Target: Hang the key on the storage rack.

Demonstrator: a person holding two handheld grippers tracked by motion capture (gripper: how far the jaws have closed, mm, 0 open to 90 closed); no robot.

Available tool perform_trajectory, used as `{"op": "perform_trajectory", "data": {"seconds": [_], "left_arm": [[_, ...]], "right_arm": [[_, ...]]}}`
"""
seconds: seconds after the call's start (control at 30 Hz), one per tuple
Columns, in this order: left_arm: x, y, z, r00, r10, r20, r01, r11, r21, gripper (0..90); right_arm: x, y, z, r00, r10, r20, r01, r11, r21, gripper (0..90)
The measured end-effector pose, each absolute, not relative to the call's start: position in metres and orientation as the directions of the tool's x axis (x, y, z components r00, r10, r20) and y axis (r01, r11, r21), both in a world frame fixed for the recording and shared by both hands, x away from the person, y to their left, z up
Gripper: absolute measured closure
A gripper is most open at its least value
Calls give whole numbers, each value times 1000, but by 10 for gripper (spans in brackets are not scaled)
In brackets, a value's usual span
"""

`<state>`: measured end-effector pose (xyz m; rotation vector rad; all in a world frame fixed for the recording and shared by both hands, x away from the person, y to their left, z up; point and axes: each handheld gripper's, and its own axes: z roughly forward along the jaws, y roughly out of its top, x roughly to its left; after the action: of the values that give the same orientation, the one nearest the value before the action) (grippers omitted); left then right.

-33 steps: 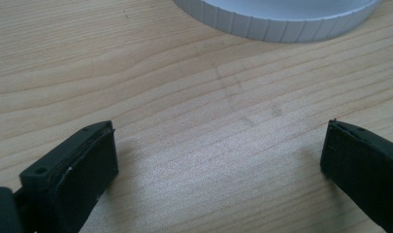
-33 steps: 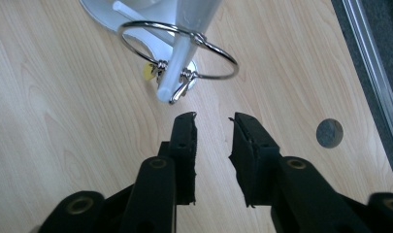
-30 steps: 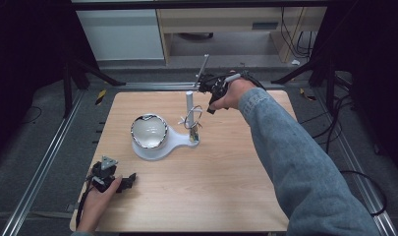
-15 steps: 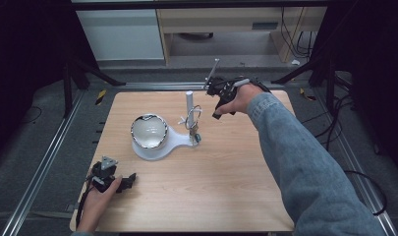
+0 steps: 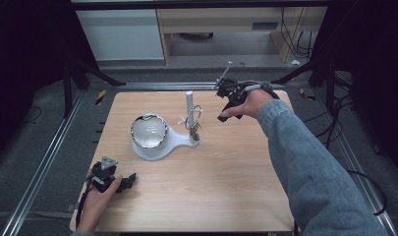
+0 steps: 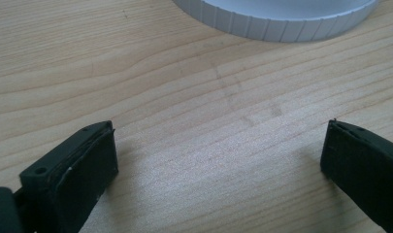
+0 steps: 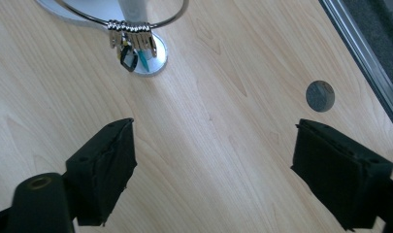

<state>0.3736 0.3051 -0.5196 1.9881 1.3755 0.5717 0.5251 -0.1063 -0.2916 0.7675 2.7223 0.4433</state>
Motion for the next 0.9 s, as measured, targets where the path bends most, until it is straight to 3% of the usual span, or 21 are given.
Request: {"op": "perform_trajectory", "data": {"seconds": [0.9], "left_arm": [[373, 305, -520, 360, 933, -8, 652, -245, 717, 0]], "right_arm": [[497, -166, -322, -747, 642, -175, 507, 720, 474, 139]]}}
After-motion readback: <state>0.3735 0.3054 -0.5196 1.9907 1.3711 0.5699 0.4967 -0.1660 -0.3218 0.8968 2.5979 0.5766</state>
